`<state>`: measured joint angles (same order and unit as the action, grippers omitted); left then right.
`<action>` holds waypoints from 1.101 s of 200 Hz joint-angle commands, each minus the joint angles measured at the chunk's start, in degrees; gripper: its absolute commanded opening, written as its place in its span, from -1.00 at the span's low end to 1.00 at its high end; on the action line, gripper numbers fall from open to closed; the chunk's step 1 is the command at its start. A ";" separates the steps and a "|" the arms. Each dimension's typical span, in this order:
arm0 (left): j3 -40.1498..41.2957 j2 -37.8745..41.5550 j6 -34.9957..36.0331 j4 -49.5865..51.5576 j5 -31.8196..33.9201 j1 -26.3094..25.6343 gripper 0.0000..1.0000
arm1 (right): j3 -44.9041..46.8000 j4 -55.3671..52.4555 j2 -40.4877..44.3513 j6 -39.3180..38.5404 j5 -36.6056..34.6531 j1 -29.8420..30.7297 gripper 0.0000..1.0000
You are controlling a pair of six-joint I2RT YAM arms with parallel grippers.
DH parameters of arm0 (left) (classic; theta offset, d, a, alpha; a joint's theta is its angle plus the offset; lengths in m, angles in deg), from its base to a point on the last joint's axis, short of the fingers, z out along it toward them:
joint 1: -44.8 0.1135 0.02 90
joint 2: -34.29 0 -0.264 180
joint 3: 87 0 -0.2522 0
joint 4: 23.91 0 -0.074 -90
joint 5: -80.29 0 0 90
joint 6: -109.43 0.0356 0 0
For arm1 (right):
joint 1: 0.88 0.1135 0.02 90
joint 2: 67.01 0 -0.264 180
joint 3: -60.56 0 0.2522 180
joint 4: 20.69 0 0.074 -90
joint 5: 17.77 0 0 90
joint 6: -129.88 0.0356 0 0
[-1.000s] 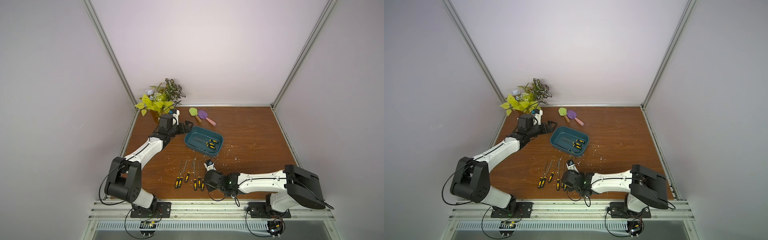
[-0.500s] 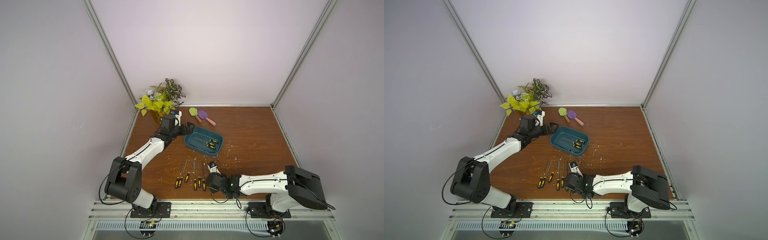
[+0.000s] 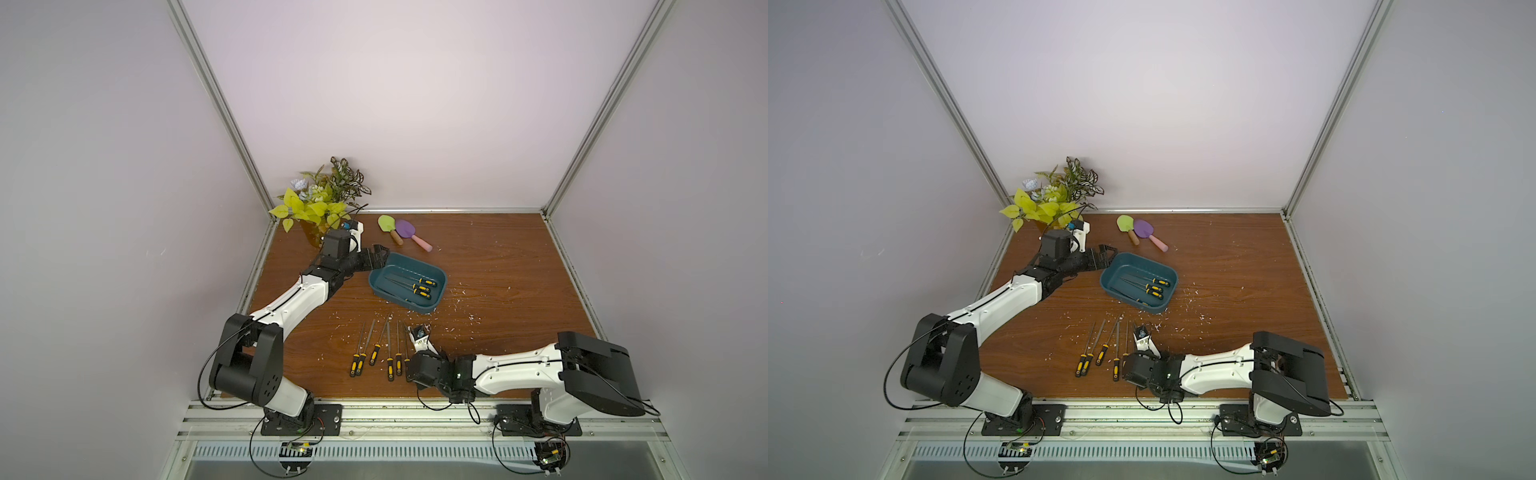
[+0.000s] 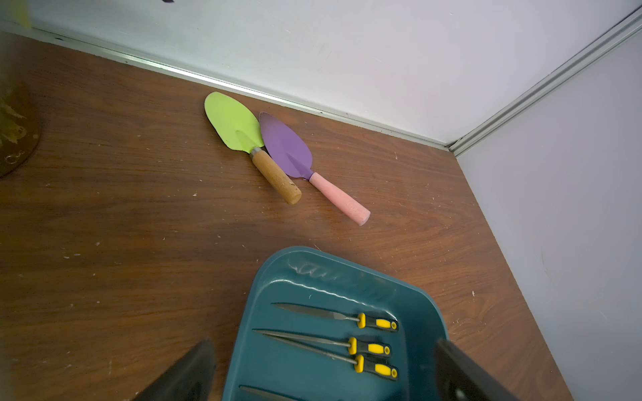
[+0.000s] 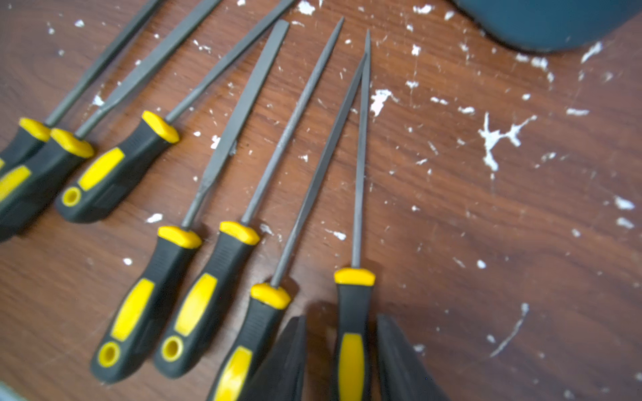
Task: Put the file tool into the storage box
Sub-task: Pick up the file tool from the center of the board.
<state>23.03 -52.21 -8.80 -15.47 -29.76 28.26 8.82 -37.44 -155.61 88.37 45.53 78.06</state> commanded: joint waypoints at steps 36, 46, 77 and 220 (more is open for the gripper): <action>-1.82 1.86 1.85 1.40 1.45 -0.52 0.99 | 3.18 -3.48 6.03 -2.59 -0.30 0.69 -0.74; -1.85 2.25 2.25 1.53 1.92 -0.69 0.99 | 3.43 -4.14 7.55 -3.80 -0.44 0.75 -0.77; -1.43 3.91 3.34 1.45 3.77 -0.96 0.99 | 4.02 -8.83 13.37 -6.31 -1.94 0.71 -0.78; 0.95 5.29 1.33 -4.06 -0.43 -0.26 0.99 | -7.93 -5.07 21.34 -39.11 16.25 -21.28 -0.84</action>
<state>23.71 -46.17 -6.90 -17.85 -28.28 27.85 6.44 -45.22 -130.38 59.51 54.15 62.56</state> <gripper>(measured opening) 0.994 0.189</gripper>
